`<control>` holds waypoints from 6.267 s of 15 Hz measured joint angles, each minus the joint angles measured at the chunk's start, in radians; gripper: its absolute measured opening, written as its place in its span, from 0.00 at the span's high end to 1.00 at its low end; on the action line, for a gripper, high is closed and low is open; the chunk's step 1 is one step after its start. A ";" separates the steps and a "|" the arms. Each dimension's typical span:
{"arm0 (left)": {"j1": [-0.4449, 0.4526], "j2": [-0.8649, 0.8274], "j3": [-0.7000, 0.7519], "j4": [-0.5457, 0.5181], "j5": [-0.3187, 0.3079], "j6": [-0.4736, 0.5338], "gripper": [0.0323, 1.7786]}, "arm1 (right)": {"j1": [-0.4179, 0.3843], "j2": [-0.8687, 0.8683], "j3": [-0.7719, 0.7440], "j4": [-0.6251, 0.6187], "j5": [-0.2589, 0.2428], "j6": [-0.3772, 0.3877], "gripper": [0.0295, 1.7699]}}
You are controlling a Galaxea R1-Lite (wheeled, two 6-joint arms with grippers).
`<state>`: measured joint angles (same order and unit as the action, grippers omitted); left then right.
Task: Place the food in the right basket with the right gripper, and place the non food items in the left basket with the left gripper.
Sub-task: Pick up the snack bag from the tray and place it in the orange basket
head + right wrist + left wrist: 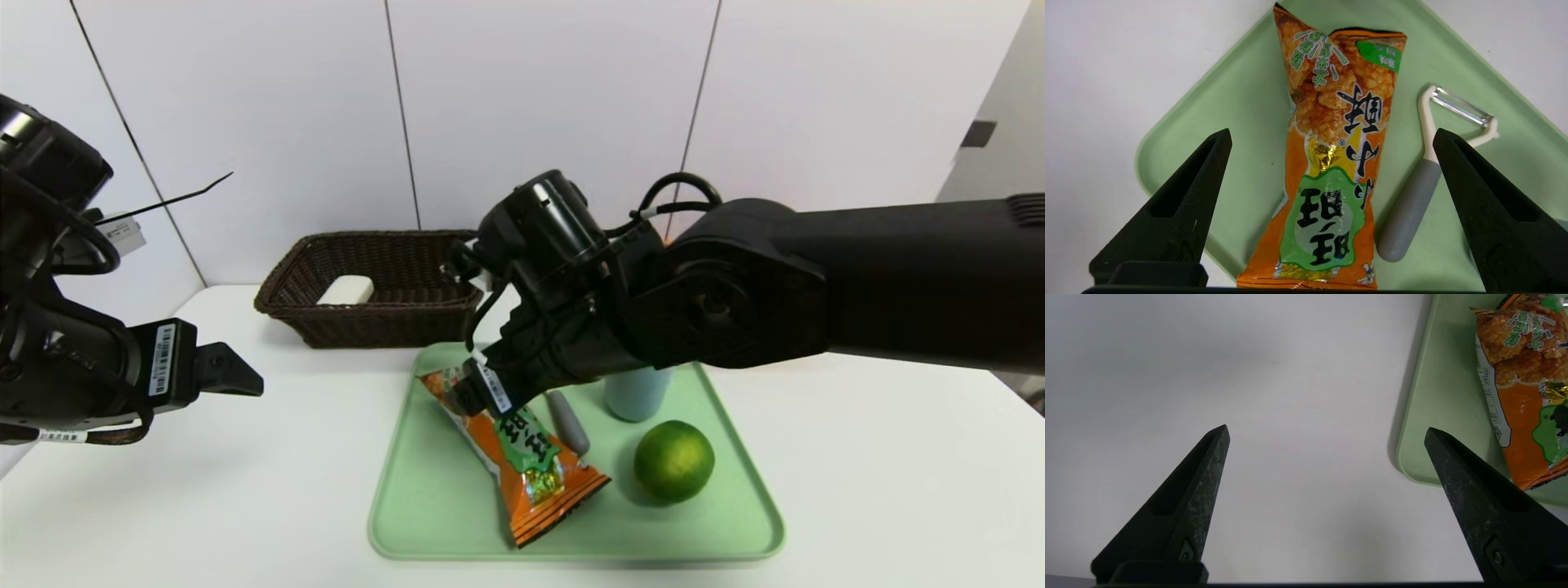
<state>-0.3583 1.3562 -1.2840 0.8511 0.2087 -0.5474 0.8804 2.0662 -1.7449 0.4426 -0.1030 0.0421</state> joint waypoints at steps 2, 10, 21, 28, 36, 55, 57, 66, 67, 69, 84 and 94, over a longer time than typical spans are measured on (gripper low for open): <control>0.000 -0.003 0.010 0.000 0.000 0.000 0.05 | 0.001 0.027 -0.005 0.017 0.000 0.001 0.04; 0.000 -0.007 0.030 -0.001 0.001 0.000 0.05 | -0.001 0.086 -0.005 0.031 -0.002 0.029 0.04; 0.001 -0.005 0.061 -0.040 0.000 -0.001 0.05 | 0.001 0.136 -0.004 0.032 -0.003 0.027 0.04; 0.001 -0.004 0.066 -0.041 0.000 -0.001 0.05 | 0.002 0.151 -0.002 0.032 -0.002 0.024 0.04; 0.001 -0.004 0.066 -0.041 0.000 0.000 0.05 | 0.004 0.160 0.001 0.031 -0.009 0.021 0.42; 0.001 -0.015 0.061 -0.051 -0.002 0.000 0.05 | -0.054 -0.244 -0.070 0.031 -0.026 -0.029 0.76; 0.001 -0.018 0.061 -0.067 -0.003 0.002 0.05 | -0.116 -0.308 -0.070 0.031 -0.025 -0.069 0.76; -0.001 -0.023 0.062 -0.070 -0.004 0.003 0.05 | -0.494 -0.444 0.134 -0.008 -0.020 -0.618 0.77; -0.001 -0.023 0.063 -0.070 -0.004 0.003 0.05 | -0.525 -0.437 0.157 -0.048 -0.020 -0.680 0.77; -0.001 -0.023 0.063 -0.070 -0.005 0.004 0.05 | -0.579 -0.407 0.206 -0.176 -0.021 -0.791 0.77; -0.001 -0.030 0.086 -0.070 -0.003 -0.003 0.05 | -0.709 -0.034 0.293 -0.713 -0.101 -1.111 0.77; -0.001 -0.032 0.094 -0.070 -0.002 -0.018 0.05 | -0.714 0.011 0.316 -0.713 -0.103 -1.107 0.49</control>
<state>-0.3591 1.3243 -1.1896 0.7811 0.2068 -0.5657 0.1668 2.0777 -1.4287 -0.2706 -0.2057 -1.0651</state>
